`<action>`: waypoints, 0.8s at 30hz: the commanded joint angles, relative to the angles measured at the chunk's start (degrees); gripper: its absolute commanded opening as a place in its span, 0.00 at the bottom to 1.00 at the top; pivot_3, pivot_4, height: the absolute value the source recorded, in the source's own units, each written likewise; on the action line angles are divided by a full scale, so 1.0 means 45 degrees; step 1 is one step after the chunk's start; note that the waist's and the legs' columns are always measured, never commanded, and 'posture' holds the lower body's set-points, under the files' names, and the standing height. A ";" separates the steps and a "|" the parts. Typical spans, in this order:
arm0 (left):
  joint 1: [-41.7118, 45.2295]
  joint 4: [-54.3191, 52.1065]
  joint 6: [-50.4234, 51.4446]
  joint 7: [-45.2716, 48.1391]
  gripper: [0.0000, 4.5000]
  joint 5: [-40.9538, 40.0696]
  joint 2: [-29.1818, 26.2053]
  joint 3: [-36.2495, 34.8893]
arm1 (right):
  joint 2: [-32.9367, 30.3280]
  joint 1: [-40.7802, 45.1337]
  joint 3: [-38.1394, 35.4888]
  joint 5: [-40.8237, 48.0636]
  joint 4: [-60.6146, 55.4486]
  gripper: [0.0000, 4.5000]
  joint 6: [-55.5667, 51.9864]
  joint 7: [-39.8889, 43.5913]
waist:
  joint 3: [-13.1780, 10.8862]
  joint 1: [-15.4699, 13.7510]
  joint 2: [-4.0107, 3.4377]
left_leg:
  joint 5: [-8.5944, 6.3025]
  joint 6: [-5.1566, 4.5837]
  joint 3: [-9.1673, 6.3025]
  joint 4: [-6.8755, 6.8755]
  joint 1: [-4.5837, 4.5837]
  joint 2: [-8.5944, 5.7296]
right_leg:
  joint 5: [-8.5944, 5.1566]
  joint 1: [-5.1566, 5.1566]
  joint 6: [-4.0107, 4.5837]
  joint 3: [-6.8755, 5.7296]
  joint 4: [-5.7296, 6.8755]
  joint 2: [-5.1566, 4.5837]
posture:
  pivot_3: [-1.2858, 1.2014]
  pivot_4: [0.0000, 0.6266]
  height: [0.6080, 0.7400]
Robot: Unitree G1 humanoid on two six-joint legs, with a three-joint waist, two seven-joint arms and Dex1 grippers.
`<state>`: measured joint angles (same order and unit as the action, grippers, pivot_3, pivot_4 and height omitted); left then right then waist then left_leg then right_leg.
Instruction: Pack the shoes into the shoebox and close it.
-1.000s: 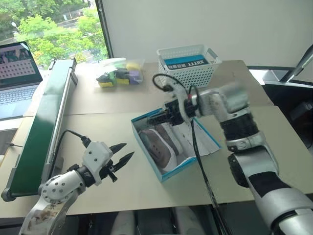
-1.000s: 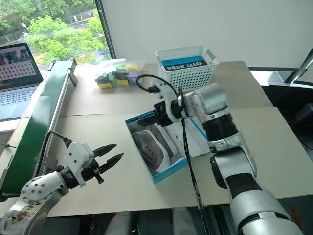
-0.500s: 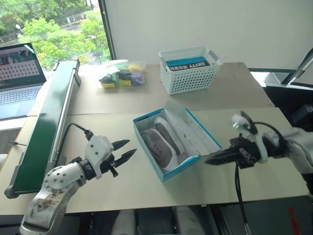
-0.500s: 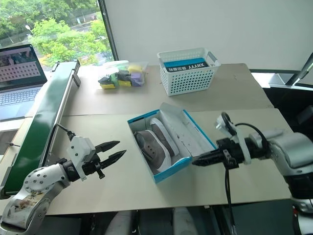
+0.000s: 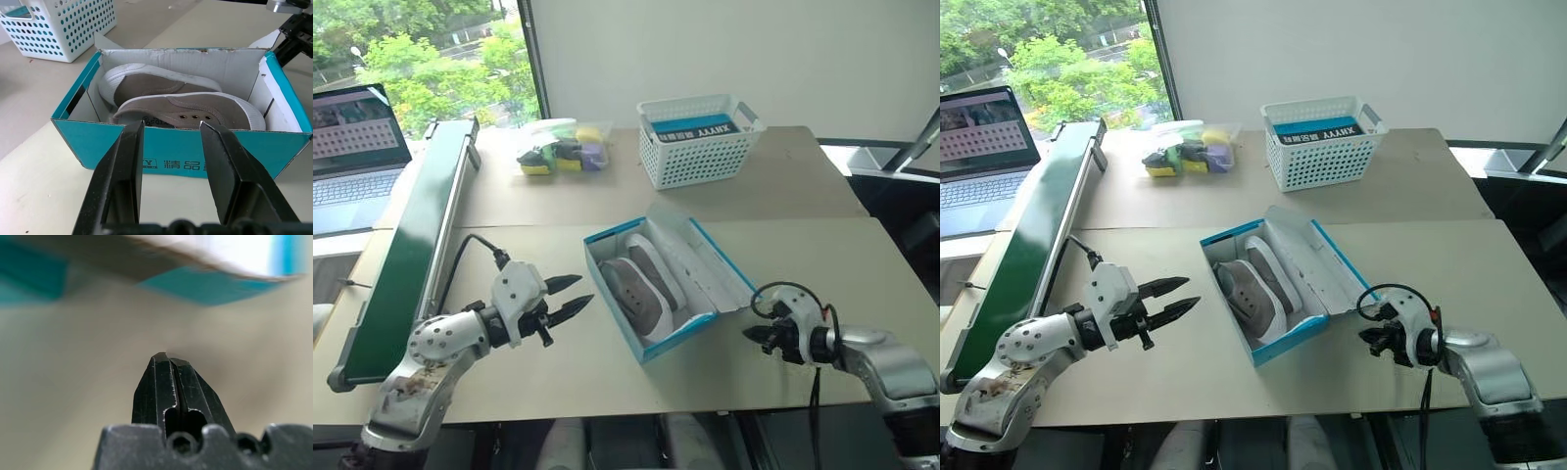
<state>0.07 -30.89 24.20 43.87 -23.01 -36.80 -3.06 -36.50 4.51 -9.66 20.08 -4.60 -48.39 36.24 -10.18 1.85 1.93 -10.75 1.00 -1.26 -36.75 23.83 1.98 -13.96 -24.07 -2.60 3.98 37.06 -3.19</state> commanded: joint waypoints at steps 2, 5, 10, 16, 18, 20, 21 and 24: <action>0.0485 0.0099 -0.0042 0.0267 0.43 -0.0210 -0.0041 0.0168 | 0.2903 0.0105 -0.3048 0.2108 -0.0150 0.01 -0.1576 -0.2319 | 0.0006 0.0008 0.0007 | 0.0000 0.0000 -0.0007 0.0000 -0.0005 0.0011 | 0.0000 0.0007 0.0002 -0.0003 0.0003 0.0011 | 0.52 0.24 0.93; 0.0796 0.0337 -0.0055 0.0363 0.43 -0.0178 -0.0030 0.0244 | 0.4921 0.0488 -0.4105 0.3445 0.0131 0.01 -0.2402 -0.3273 | 0.0013 0.0129 0.0012 | 0.0000 0.0000 -0.0007 0.0002 -0.0007 0.0015 | 0.0001 0.0011 0.0004 -0.0003 0.0003 0.0012 | 0.52 0.24 0.93; 0.1093 0.0594 -0.0130 0.0498 0.43 -0.0124 -0.0066 0.0246 | 0.6689 0.1320 -0.5057 0.4447 0.1353 0.01 -0.2790 -0.4360 | 0.0070 0.0341 0.0095 | 0.0000 0.0000 -0.0003 0.0002 -0.0021 0.0029 | 0.0009 0.0020 0.0014 0.0002 0.0004 0.0023 | 0.52 0.24 0.93; 0.1029 0.0423 -0.0110 0.0440 0.43 -0.0083 -0.0091 0.0200 | 0.7570 0.2392 -0.6055 0.5478 0.3014 0.01 -0.2533 -0.4591 | 0.0114 0.0697 0.0190 | -0.0002 0.0001 0.0013 0.0002 -0.0097 0.0165 | 0.0081 0.0106 0.0088 0.0015 -0.0068 0.0152 | 0.52 0.24 0.93; 0.0984 0.0343 -0.0082 0.0384 0.43 -0.0080 -0.0106 0.0150 | 0.7681 0.2618 -0.6516 0.6129 0.3700 0.01 -0.2548 -0.4317 | 0.0115 0.0836 0.0196 | -0.0005 0.0002 0.0010 0.0015 -0.0185 0.0198 | 0.0078 0.0171 0.0118 0.0009 -0.0066 0.0183 | 0.52 0.24 0.93; 0.0953 0.0314 -0.0072 0.0363 0.43 -0.0088 -0.0120 0.0113 | 0.7751 0.2778 -0.6850 0.6679 0.4112 0.01 -0.2517 -0.4234 | 0.0116 0.0880 0.0201 | -0.0005 0.0002 0.0010 0.0060 -0.0268 0.0208 | 0.0041 0.0213 0.0211 0.0016 -0.0065 0.0197 | 0.52 0.24 0.93; 0.0931 0.0305 -0.0073 0.0364 0.43 -0.0085 -0.0139 0.0094 | 0.7805 0.2825 -0.6974 0.6983 0.4207 0.01 -0.2552 -0.4188 | 0.0116 0.0893 0.0201 | -0.0005 0.0002 0.0011 0.0082 -0.0294 0.0207 | 0.0042 0.0220 0.0223 0.0027 -0.0066 0.0203 | 0.52 0.24 0.93; 0.0833 0.0188 -0.0018 0.0295 0.43 -0.0090 -0.0167 0.0027 | 0.8286 0.2903 -0.7253 0.8791 0.3612 0.01 -0.2810 -0.3386 | 0.0115 0.0917 0.0200 | -0.0004 0.0001 0.0011 0.0136 -0.0341 0.0211 | 0.0035 0.0223 0.0247 0.0049 -0.0063 0.0229 | 0.52 0.24 0.93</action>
<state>3.70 -27.65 24.19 45.54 -22.84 -36.87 -1.76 -1.79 16.98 -43.79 54.61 12.49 -59.20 18.31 -9.66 5.98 2.83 -10.77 1.00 -1.20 -36.06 22.31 2.93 -13.80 -23.13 -1.50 4.23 36.79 -2.13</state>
